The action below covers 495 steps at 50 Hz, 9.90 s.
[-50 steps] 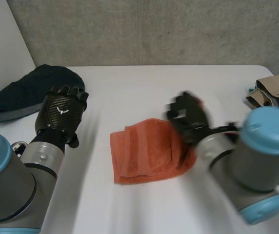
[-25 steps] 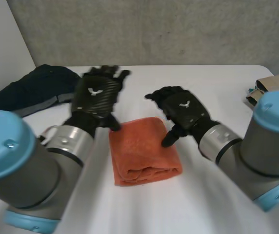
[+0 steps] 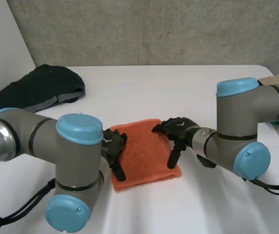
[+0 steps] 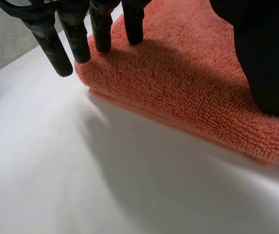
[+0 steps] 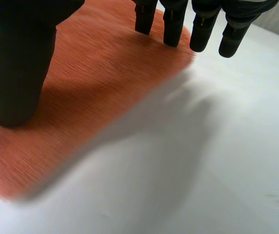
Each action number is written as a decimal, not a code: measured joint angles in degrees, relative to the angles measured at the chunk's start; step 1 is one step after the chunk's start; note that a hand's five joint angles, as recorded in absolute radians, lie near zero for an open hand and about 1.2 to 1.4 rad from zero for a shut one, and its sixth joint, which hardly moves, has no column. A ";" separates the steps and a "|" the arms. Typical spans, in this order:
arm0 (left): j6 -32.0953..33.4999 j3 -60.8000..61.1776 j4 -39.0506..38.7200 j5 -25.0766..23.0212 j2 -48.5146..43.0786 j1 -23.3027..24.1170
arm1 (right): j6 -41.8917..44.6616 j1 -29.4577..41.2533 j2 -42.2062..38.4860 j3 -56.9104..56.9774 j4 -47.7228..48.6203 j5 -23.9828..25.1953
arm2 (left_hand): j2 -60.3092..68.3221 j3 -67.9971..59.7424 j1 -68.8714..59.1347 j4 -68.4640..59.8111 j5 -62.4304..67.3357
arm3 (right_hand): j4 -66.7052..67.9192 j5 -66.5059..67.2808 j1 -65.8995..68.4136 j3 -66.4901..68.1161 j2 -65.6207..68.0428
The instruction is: Fold the laundry.
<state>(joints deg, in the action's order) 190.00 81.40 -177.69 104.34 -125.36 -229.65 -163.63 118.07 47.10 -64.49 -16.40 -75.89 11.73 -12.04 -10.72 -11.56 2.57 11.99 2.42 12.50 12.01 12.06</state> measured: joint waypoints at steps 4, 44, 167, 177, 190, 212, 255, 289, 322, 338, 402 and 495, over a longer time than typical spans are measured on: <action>0.28 1.41 0.06 -1.66 2.25 -1.16 | 6.72 0.00 1.72 -0.45 1.28 -4.68 | 0.00 0.00 0.00 0.00 0.00 | 0.00 -0.02 -0.27 0.00 0.00; -3.85 1.53 -2.64 -45.22 21.36 -11.40 | 13.95 14.29 7.65 -32.27 46.50 -7.60 | 0.00 0.00 0.00 0.00 -0.01 | 7.97 7.84 7.36 7.76 7.02; -16.85 -18.46 -7.47 -29.80 27.26 -21.09 | 2.80 -25.39 32.08 -9.18 41.02 11.36 | 0.00 0.00 0.00 0.00 -0.01 | 0.03 0.05 0.39 0.07 0.17; 2.87 -17.66 -3.18 -26.87 13.98 -36.65 | 12.24 -13.73 24.76 -21.58 27.79 8.94 | 0.00 0.00 0.00 0.00 0.00 | 0.03 0.05 0.39 0.07 0.16; 22.09 -24.01 -24.53 -26.51 -15.23 -42.11 | 18.97 -12.45 19.56 -31.07 26.83 2.88 | 0.00 0.00 0.00 0.00 -0.01 | 0.03 0.05 0.39 0.07 0.16; 29.30 -43.36 -28.69 -24.08 -32.47 -41.40 | 19.25 -16.62 19.71 -37.48 31.39 3.41 | 56.46 -55.84 -54.74 -56.97 52.05 | 0.03 0.05 0.39 0.07 0.16; -7.03 -3.94 -11.17 -11.37 10.35 1.78 | 17.58 -18.43 26.32 -40.48 32.59 1.11 | 2.28 -2.32 -3.38 -2.32 0.90 | 0.03 0.05 0.39 0.07 0.16; 24.19 8.98 -15.96 -31.65 1.44 -38.77 | 3.83 6.76 15.36 -30.93 33.77 -5.92 | 4.87 -4.38 -6.02 -5.09 4.28 | 2.33 2.34 0.81 2.26 2.20; 13.05 25.21 -19.83 -31.90 33.17 -26.68 | 11.46 -2.83 17.79 -9.06 22.85 -12.20 | 56.70 -56.11 -56.62 -57.01 52.91 | 11.88 10.43 10.35 11.66 10.97; 12.82 23.70 -20.06 -29.14 36.12 -24.27 | -28.43 15.66 17.31 -23.11 9.90 -15.93 | 56.78 -56.14 -56.62 -57.19 52.91 | 4.09 1.88 4.24 3.69 3.87; 2.58 -23.63 -24.00 -23.29 -2.86 -23.23 | -5.40 -1.75 -3.41 26.68 9.20 -17.04 | 56.95 -56.39 -56.62 -57.23 52.91 | 56.69 55.21 51.61 56.14 55.50; 21.97 21.62 -29.53 -16.40 5.25 -11.94 | 36.83 -15.16 11.52 -37.24 40.50 9.99 | 39.59 -39.09 -40.34 -39.83 38.33 | 35.85 35.08 30.84 35.83 35.72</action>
<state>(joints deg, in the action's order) 211.97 103.02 -207.22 87.94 -120.11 -241.59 -126.81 102.91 58.62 -101.74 24.10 -65.90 51.32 -51.13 -51.06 -51.39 40.91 47.85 37.51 43.34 47.84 47.77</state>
